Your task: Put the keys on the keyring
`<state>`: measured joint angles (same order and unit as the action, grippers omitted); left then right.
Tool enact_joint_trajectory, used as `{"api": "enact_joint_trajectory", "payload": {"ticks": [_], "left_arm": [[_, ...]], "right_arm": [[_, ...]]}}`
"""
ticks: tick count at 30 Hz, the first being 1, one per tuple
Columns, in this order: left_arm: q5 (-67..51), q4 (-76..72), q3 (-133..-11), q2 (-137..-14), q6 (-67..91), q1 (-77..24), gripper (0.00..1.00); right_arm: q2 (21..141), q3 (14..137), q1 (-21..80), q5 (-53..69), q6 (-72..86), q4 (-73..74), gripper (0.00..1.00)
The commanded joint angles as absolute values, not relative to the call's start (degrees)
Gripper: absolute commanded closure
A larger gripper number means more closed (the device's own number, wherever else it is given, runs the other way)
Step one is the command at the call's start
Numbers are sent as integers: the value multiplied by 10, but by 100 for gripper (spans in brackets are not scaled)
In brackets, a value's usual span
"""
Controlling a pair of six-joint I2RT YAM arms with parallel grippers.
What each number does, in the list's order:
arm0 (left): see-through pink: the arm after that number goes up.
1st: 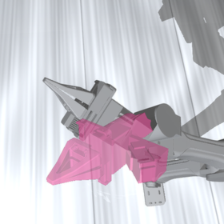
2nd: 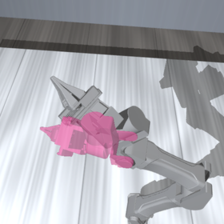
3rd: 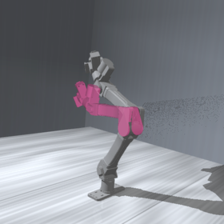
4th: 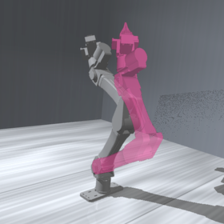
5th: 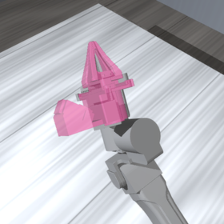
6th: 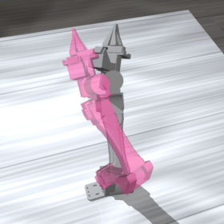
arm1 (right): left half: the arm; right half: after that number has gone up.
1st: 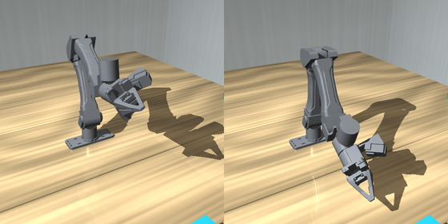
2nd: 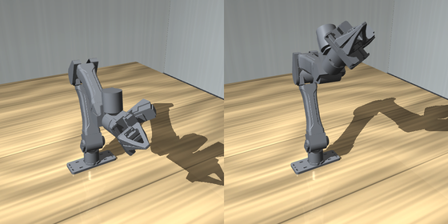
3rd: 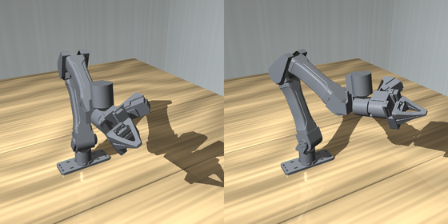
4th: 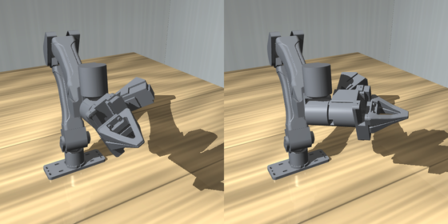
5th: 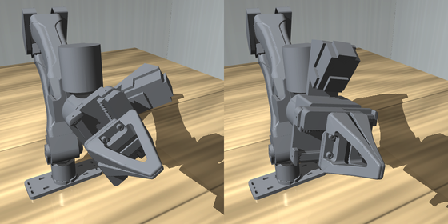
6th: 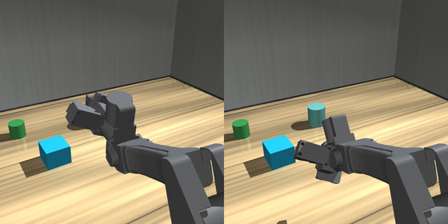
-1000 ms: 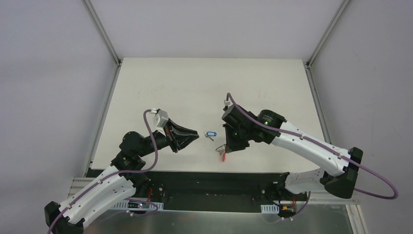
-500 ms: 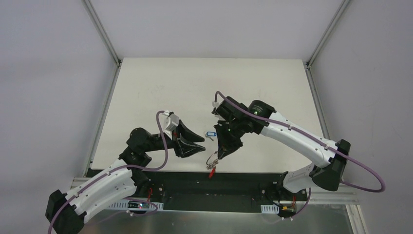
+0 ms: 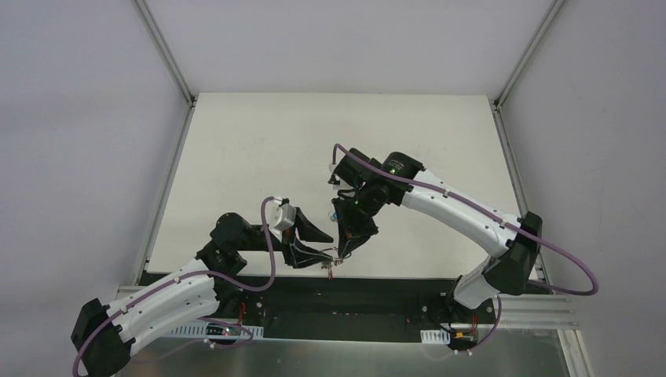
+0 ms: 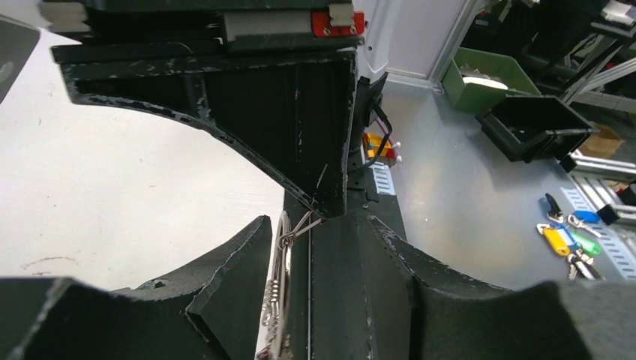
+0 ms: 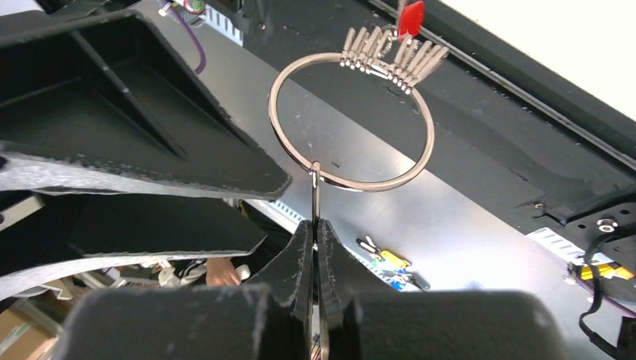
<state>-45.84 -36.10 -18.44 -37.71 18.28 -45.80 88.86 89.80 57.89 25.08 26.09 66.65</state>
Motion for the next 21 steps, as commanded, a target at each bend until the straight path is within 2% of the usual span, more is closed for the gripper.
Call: {"api": "enact_joint_trajectory", "payload": {"ticks": [1,7,14,21], "left_arm": [[-442,-387,-165,-355,127,-469,52],[-444,-387,-161,-362,100,-479,53],[-447,-382,-162,-372,89,-482,55],[-443,-369,-162,-370,82,-485,63]], "right_arm": [[901,932,577,318,280,681,100],[912,935,577,373,295,662,100],[926,963,577,382,293,675,100],[934,985,577,378,292,687,100]]}}
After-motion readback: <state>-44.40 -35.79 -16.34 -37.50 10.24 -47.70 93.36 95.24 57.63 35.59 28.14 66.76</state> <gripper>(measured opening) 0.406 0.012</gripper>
